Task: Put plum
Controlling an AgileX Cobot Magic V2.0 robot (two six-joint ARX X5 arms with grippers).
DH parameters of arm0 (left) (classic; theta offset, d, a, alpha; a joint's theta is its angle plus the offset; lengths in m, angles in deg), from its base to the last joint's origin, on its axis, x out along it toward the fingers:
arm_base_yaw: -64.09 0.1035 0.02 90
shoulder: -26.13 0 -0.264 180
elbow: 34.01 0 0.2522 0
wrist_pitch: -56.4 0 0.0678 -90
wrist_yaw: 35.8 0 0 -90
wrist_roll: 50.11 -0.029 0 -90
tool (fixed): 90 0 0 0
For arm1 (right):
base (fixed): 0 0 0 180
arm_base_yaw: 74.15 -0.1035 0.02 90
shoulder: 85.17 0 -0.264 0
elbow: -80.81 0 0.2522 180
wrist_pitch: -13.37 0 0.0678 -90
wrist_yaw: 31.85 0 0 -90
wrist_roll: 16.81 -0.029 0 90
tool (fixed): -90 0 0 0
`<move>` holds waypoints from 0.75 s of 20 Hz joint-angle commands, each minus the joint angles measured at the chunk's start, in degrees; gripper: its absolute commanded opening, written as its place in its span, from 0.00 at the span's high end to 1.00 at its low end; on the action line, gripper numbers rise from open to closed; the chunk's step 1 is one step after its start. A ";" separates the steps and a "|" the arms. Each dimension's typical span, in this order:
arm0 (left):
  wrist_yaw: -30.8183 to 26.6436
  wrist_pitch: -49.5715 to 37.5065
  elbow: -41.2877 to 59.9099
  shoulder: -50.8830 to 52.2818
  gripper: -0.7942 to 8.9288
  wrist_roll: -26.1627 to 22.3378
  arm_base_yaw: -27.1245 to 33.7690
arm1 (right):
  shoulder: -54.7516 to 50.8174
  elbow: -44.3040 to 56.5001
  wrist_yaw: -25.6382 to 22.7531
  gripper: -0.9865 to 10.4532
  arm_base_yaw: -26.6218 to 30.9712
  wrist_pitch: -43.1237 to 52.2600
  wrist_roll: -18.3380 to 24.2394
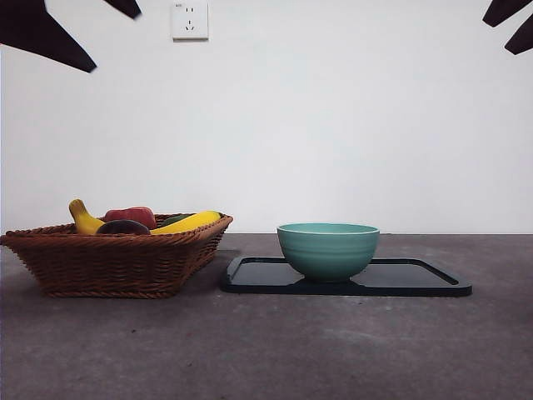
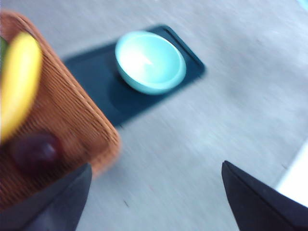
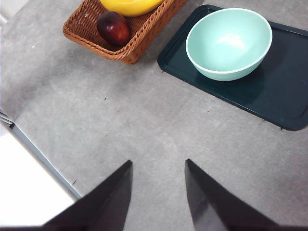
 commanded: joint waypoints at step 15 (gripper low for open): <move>3.74 11.69 -1.33 1.49 0.47 -2.10 -0.26 | 0.37 -0.37 -0.07 0.76 -0.26 0.50 -2.69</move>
